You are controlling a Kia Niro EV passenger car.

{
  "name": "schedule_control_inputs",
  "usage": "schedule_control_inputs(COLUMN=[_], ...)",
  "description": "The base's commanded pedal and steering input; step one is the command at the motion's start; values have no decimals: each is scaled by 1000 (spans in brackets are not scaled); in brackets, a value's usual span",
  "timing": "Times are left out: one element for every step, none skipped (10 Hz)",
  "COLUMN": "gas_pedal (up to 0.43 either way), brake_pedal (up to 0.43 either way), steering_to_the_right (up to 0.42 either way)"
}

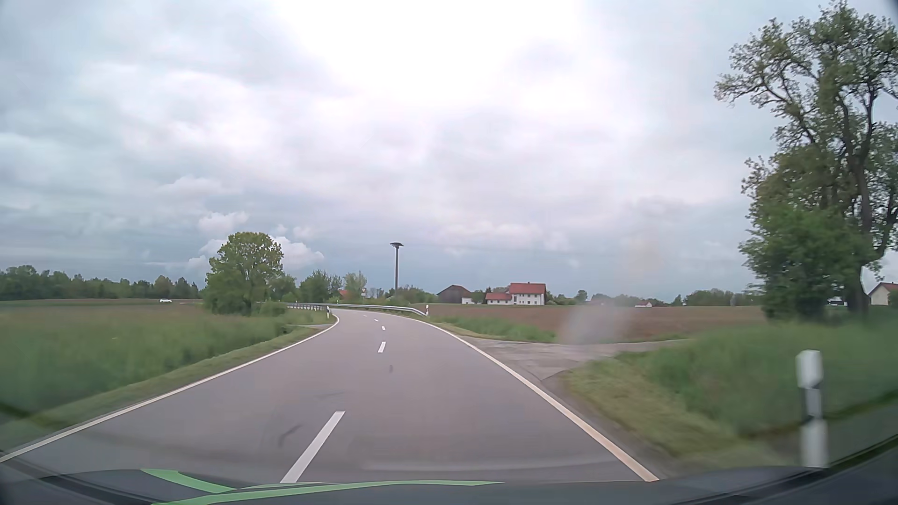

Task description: Follow the waypoints while adhering to traffic rules and regulations

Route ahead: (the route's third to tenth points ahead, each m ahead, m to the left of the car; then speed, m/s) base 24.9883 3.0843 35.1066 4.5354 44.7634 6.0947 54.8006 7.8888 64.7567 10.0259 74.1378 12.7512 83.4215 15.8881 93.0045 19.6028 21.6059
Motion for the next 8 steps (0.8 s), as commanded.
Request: schedule_control_inputs(gas_pedal=[130,130,130,130,130,130,130,130], brake_pedal=[0,0,0,0,0,0,0,0], steering_to_the_right=[-29,-29,-29,-29,-29,-29,-27,-25])
